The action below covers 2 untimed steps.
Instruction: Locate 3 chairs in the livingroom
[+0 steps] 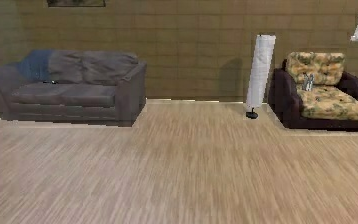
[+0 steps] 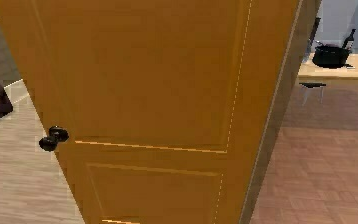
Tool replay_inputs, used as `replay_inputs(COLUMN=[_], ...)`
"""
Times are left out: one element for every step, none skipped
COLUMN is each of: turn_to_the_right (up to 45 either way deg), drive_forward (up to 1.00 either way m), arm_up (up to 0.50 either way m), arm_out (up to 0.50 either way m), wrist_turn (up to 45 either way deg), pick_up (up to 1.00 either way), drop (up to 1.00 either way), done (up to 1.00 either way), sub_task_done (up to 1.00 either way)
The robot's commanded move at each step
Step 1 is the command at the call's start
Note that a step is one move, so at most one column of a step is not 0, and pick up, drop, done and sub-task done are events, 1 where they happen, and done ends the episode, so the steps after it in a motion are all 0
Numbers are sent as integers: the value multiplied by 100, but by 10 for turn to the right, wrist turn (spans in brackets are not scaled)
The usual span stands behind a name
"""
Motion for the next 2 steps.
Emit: replay_inputs(turn_to_the_right=[30, 0], drive_forward=[0, 20], arm_up=[0, 0], arm_out=[0, 0], wrist_turn=[0, 0], pick_up=[0, 0], drop=[0, 0], done=[0, 0], sub_task_done=[0, 0])
